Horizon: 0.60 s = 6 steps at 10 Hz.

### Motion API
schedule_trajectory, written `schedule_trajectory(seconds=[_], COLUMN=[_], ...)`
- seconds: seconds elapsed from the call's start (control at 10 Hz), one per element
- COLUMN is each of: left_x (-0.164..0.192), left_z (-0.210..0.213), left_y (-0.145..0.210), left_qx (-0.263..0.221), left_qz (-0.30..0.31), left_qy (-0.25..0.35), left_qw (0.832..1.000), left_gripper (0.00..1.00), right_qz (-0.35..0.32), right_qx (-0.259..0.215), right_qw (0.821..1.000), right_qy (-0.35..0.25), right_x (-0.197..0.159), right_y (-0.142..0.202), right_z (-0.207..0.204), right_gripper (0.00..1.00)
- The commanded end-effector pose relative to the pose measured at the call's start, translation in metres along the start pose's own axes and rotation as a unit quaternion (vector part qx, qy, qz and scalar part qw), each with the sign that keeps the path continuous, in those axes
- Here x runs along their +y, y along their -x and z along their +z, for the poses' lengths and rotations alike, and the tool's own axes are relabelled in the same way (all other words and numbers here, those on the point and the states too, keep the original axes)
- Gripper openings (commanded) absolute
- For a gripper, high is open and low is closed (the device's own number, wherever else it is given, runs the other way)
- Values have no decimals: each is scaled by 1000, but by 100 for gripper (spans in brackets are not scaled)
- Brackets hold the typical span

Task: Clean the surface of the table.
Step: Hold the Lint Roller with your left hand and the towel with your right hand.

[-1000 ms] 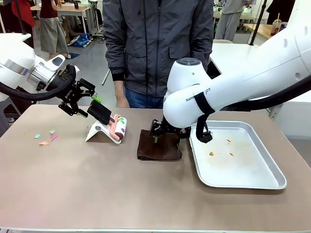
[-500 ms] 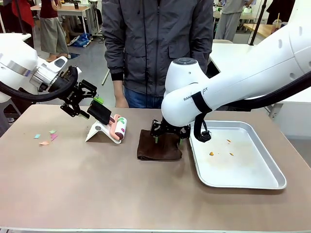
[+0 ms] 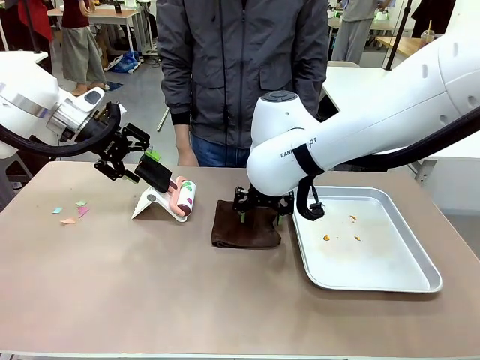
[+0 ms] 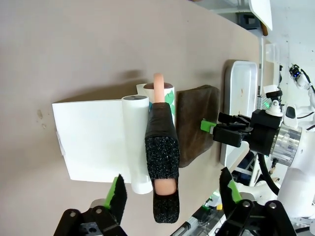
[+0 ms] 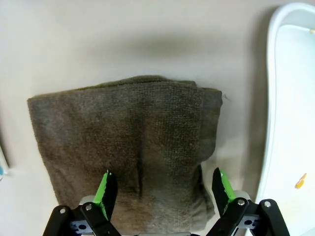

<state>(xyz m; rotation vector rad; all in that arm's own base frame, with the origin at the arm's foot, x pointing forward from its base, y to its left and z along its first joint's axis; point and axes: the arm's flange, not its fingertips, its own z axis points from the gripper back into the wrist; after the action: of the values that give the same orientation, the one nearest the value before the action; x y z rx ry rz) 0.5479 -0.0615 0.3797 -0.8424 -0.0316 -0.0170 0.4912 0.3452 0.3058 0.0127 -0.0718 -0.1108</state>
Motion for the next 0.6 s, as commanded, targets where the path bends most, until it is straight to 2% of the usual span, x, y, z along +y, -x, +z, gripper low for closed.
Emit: schedule_trajectory(seconds=[0.0, 0.1, 0.2, 0.3, 0.4, 0.5], left_x=[-1, -2, -2, -3, -4, -5], left_z=[-1, -1, -1, 0, 0, 0], left_y=[-3, -3, -3, -3, -2, -2], left_qx=[-9, -13, -18, -21, -30, -38], left_qz=[1, 1, 0, -1, -4, -5], left_qy=[5, 6, 6, 6, 7, 4], left_qw=[1000, 1000, 1000, 1000, 1000, 999], left_gripper=[41, 22, 0, 0, 0, 4], right_qz=[-19, -14, -11, -10, 0, 1], right_qx=[-16, -13, -9, -9, -17, -20], right_qw=[999, 999, 999, 999, 1000, 1000], right_qy=[35, 30, 30, 29, 21, 18], right_x=[9, 9, 8, 8, 8, 7], right_y=[-3, -3, -3, -2, -1, 0], right_z=[1, 0, 0, 0, 1, 2], right_gripper=[40, 40, 0, 35, 0, 0])
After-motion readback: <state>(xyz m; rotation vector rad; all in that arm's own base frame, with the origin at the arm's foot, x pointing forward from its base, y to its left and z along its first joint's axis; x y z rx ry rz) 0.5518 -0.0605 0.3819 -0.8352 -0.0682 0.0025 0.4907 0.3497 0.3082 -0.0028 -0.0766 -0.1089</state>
